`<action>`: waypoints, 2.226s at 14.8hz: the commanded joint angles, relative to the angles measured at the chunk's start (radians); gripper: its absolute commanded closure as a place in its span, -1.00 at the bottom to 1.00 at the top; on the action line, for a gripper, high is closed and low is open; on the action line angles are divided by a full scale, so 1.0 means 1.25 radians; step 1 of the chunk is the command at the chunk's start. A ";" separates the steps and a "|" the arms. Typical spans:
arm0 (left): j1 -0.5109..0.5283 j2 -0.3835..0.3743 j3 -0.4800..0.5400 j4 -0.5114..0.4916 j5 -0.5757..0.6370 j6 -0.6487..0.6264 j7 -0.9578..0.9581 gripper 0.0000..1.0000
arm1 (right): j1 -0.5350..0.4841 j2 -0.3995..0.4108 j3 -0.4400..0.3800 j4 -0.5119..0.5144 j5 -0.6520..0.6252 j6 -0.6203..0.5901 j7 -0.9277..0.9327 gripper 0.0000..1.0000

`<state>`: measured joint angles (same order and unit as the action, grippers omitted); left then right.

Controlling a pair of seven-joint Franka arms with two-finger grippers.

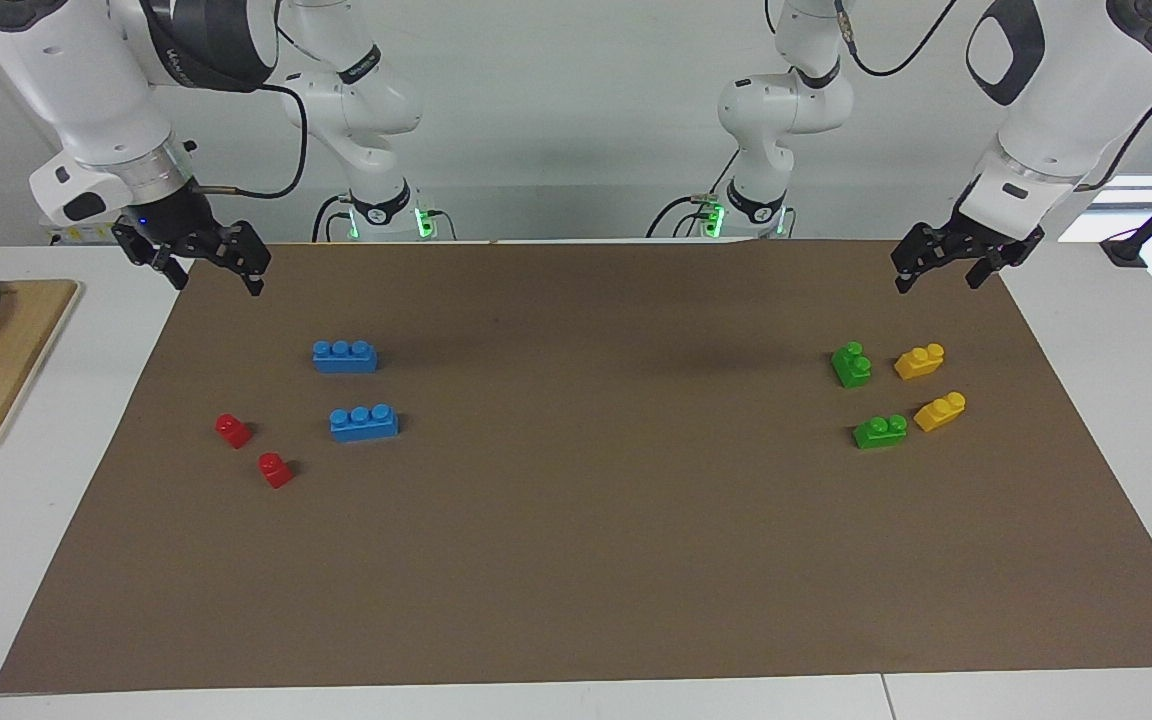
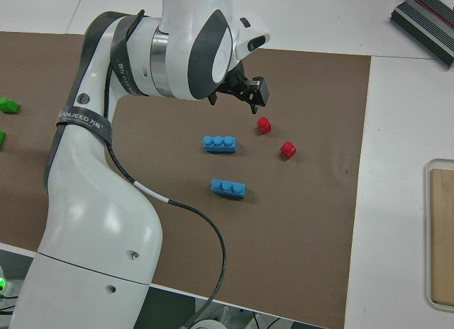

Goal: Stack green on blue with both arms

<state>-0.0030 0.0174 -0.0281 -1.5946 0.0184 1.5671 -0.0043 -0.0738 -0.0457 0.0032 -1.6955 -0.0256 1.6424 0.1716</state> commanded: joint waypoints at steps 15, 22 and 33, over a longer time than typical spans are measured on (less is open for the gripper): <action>0.029 -0.027 -0.001 -0.139 0.015 0.112 0.022 -1.00 | -0.080 0.119 0.005 -0.051 0.296 0.078 0.840 -0.98; 0.028 -0.079 -0.001 -0.325 0.015 0.235 0.022 -1.00 | -0.076 0.200 0.007 -0.138 0.335 0.181 0.830 -0.98; 0.042 -0.085 -0.002 -0.484 0.014 0.364 0.017 -1.00 | -0.073 0.214 0.011 -0.234 0.370 0.276 0.803 -0.98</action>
<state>0.0353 -0.0550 -0.0235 -2.1538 0.0189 1.9869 0.0071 -0.1626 0.2235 0.0113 -1.9671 0.4122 1.9466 1.2007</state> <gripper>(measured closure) 0.000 0.000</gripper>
